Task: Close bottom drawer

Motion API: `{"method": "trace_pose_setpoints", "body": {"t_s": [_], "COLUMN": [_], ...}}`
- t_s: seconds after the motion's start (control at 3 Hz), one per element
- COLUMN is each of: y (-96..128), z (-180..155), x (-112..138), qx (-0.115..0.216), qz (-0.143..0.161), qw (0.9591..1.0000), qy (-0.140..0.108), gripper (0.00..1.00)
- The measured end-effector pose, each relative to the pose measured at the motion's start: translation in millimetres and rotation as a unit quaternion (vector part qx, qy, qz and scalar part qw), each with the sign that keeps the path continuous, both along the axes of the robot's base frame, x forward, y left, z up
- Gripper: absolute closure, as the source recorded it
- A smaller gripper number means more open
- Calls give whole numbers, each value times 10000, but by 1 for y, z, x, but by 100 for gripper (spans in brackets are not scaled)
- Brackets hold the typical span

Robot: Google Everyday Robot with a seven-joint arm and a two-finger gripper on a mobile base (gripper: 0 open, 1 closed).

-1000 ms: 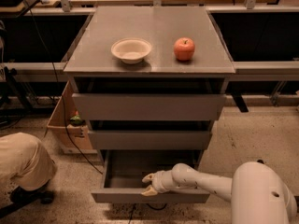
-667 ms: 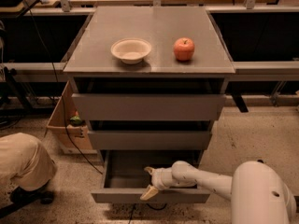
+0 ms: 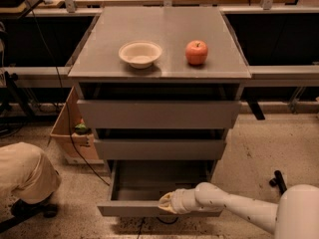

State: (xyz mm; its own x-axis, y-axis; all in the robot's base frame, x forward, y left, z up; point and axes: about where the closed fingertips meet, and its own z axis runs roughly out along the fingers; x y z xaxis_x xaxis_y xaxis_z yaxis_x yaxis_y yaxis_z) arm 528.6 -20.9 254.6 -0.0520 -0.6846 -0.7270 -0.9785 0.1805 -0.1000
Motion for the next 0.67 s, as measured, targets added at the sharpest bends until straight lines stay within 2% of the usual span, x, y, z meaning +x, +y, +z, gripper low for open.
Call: {"method": "trace_pose_setpoints", "body": {"t_s": [0.33, 0.67], "y": [0, -4], "z": [-1, -14], "x": [-1, 2], "qx": [5, 111], "qz": [-8, 54], "qw": [10000, 9999], "qy": [11, -101], "gripper": [100, 100]}}
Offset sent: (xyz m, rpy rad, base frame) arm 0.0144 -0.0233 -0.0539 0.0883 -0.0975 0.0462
